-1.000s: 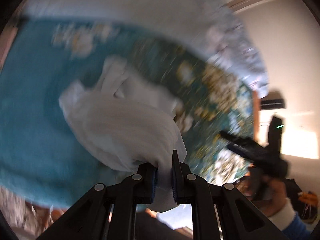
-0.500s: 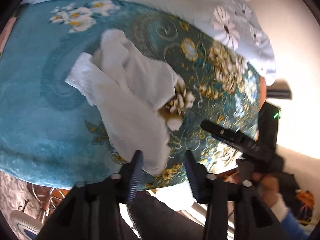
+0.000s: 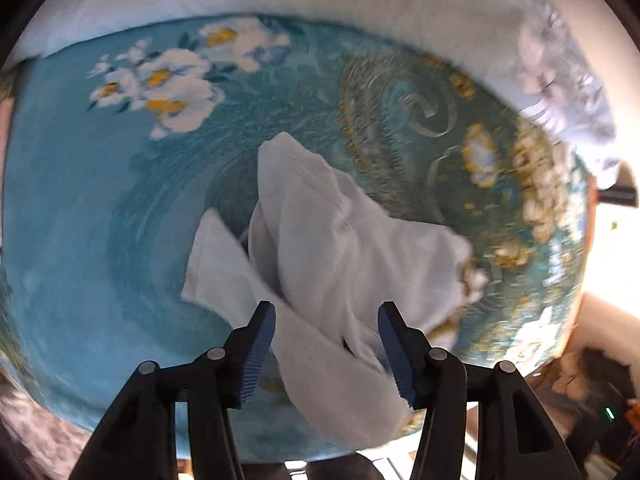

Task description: Fold clothes

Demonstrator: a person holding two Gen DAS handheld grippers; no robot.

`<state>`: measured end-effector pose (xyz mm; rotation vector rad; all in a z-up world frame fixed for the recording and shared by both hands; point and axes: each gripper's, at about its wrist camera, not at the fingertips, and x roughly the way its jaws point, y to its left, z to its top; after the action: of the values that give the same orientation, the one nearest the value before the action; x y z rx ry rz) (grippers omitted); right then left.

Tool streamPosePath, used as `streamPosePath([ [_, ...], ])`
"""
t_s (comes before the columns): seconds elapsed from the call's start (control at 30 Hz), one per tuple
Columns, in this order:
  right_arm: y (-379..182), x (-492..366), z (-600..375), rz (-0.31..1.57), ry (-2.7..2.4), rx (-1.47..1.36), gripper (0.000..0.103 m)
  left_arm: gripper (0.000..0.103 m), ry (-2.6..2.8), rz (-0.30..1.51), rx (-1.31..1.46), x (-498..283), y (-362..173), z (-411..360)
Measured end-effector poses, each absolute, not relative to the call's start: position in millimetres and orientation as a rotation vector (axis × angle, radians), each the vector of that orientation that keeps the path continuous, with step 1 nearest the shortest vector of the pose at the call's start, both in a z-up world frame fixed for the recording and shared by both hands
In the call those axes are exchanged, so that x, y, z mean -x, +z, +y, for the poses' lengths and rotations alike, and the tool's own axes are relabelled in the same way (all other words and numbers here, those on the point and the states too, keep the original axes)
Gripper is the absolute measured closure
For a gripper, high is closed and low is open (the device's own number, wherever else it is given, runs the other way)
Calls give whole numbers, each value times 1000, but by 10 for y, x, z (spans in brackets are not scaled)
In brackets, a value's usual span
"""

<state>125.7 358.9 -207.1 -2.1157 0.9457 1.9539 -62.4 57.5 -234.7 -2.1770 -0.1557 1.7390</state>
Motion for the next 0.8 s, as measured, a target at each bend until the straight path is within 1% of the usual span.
streamPosePath([
  [0.1,-2019,-1392,3566,954,1909,2072,0,49,1694,-72,2206,727,-2560,697],
  [0.13,-2004,-1435,3553,958,1890,2059,0,59,1700,-65,2194,748,-2571,713],
  [0.17,-1997,-1471,3541,963,1873,2049,0,78,1701,-68,2171,766,-2564,726],
  [0.2,-1992,-1508,3525,969,1855,2039,0,85,1701,-69,2148,782,-2556,740],
  [0.23,-1991,-1537,3504,973,1840,2034,0,96,1706,-54,2129,788,-2542,757],
  [0.3,-1998,-1573,3454,968,1822,2037,0,99,1707,-58,2084,775,-2467,762],
  [0.37,-2014,-1587,3405,964,1809,2051,0,99,1706,-142,2030,757,-2304,719],
  [0.47,-1978,-1502,3345,957,1835,2067,0,99,1707,-274,1883,754,-1856,604],
  [0.67,-1713,-1130,3256,905,2008,2048,0,100,1841,-362,1497,953,-533,457],
  [0.8,-1493,-948,3278,918,2121,1991,0,100,1925,-421,1171,979,530,330],
])
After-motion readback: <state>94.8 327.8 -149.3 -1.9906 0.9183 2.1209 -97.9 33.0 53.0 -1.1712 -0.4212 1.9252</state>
